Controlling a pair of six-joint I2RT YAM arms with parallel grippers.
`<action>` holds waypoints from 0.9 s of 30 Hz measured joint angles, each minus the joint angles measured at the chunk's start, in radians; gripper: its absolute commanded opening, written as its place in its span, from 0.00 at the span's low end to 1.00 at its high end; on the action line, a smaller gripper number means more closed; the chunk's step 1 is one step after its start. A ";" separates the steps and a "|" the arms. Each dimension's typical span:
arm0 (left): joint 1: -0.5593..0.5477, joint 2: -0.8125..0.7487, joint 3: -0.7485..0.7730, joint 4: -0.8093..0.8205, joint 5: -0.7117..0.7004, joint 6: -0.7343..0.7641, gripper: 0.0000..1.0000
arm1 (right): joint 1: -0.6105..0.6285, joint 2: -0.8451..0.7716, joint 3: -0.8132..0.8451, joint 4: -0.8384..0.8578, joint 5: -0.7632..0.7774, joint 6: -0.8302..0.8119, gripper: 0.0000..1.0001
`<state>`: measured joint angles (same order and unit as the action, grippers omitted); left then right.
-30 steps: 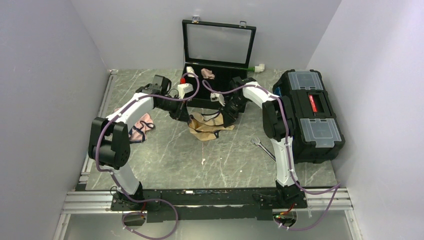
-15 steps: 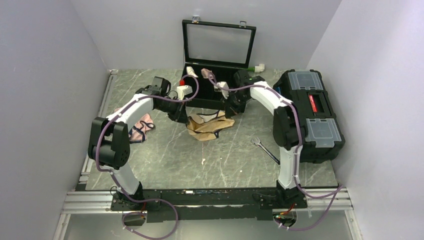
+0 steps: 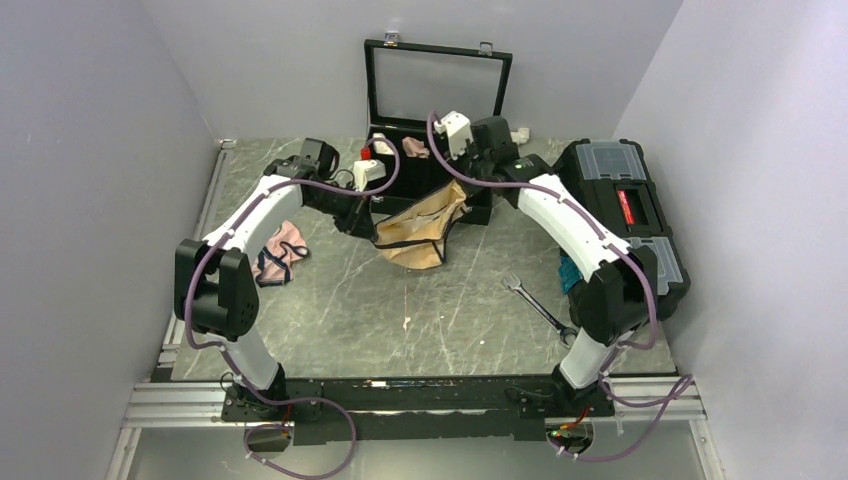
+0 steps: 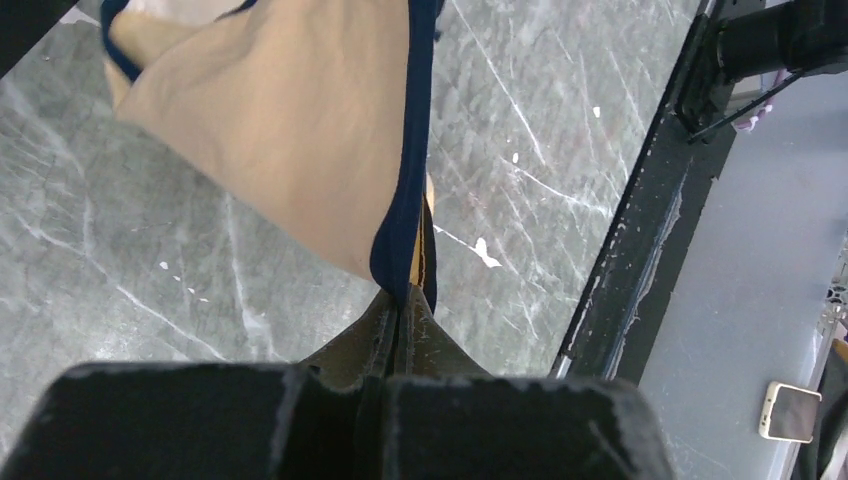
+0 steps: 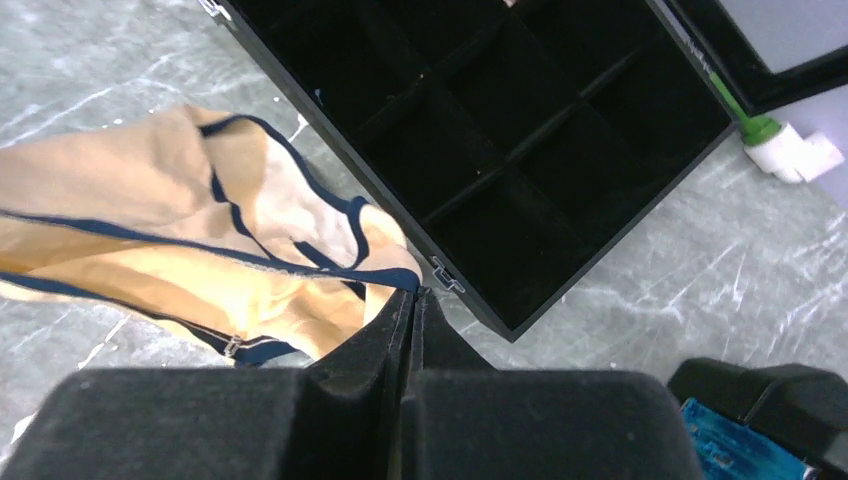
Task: Roll the underwear
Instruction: Flatten out the underwear at the center of the board.
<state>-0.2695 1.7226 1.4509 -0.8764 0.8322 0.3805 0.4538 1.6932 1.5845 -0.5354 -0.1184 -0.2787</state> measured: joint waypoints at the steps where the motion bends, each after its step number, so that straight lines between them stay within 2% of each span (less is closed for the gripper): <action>1: 0.000 -0.003 0.005 -0.008 0.006 0.000 0.00 | 0.010 0.004 -0.002 0.000 0.027 0.005 0.00; 5: 0.000 -0.023 0.006 -0.003 -0.008 -0.030 0.00 | 0.051 0.043 0.000 -0.012 0.138 0.021 0.00; 8: 0.000 -0.048 0.006 0.036 -0.081 -0.084 0.00 | 0.068 0.073 0.004 -0.045 0.192 0.021 0.00; 14: 0.000 -0.079 0.005 0.103 -0.336 -0.139 0.00 | 0.095 0.097 0.006 -0.116 0.297 0.005 0.00; 17: 0.000 -0.088 -0.008 0.135 -0.471 -0.137 0.00 | 0.099 0.094 0.006 -0.128 0.296 -0.004 0.00; 21: -0.001 -0.097 -0.032 0.154 -0.524 -0.130 0.00 | 0.097 0.090 0.012 -0.175 0.162 -0.010 0.00; 27: 0.000 -0.097 -0.073 0.164 -0.435 -0.115 0.00 | 0.089 0.085 -0.003 -0.222 -0.186 -0.005 0.00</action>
<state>-0.2695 1.6260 1.3781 -0.7120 0.3969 0.2657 0.5430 1.7779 1.5814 -0.7578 -0.3046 -0.2836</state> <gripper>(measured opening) 0.012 0.009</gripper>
